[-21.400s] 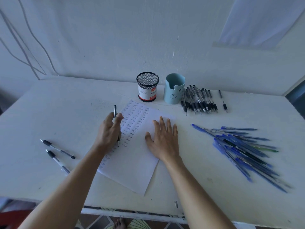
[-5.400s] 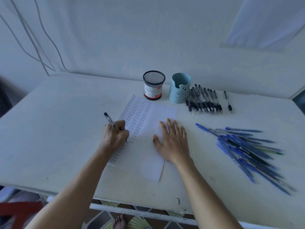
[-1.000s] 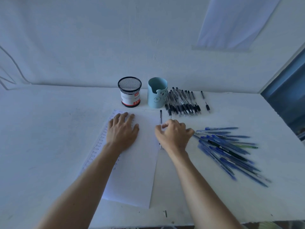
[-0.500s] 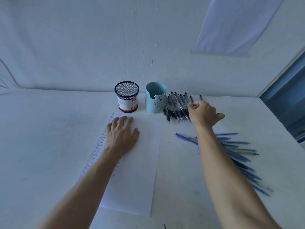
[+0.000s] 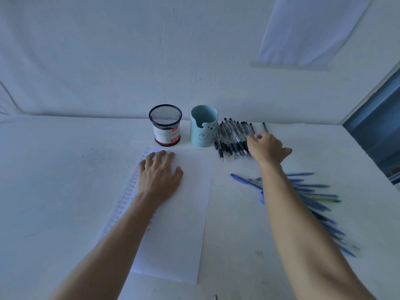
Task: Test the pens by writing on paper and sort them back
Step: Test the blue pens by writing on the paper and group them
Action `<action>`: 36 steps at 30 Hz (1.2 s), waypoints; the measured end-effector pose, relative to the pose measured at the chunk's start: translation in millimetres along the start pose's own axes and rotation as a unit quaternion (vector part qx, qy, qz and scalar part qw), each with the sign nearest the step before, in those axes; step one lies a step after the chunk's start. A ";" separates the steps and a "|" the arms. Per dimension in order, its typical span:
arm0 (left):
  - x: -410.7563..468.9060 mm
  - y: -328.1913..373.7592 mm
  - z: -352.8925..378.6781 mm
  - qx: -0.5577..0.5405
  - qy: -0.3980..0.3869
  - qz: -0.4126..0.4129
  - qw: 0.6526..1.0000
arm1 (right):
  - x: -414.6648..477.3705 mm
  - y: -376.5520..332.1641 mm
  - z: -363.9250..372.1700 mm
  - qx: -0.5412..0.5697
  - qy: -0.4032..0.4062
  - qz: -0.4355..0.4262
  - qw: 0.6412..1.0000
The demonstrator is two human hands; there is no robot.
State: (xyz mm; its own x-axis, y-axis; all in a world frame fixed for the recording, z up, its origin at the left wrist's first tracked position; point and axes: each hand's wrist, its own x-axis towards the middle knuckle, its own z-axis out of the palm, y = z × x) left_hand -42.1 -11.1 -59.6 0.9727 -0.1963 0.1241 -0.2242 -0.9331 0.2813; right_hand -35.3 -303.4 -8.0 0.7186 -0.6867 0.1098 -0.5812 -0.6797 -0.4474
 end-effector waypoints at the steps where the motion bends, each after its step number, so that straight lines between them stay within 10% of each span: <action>1: 0.0 0.2 -0.1 0.000 0.000 -0.001 1.000 | -3.6 0.7 -2.2 0.009 0.002 -0.003 1.000; 16: -11.7 -4.4 -13.6 -0.045 -0.024 0.013 0.999 | -103.9 45.2 -8.2 -0.086 -0.086 -0.186 0.975; 26: -28.5 -26.3 -17.8 -0.009 -0.068 0.058 0.996 | -121.5 5.7 -2.7 0.121 -0.069 -0.286 0.948; 36: -37.4 -28.3 -41.7 -0.282 0.032 -0.052 0.957 | -158.1 -73.1 20.8 0.242 -0.257 -0.131 0.926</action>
State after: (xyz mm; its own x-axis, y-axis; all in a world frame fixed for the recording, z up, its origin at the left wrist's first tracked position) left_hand -74.7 35.2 -32.6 0.9897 -0.0758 0.1217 -0.1421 -0.6309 0.7627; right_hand -98.5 -139.8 -11.1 0.9701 -0.2164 -0.1097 -0.2105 -0.5253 -0.8245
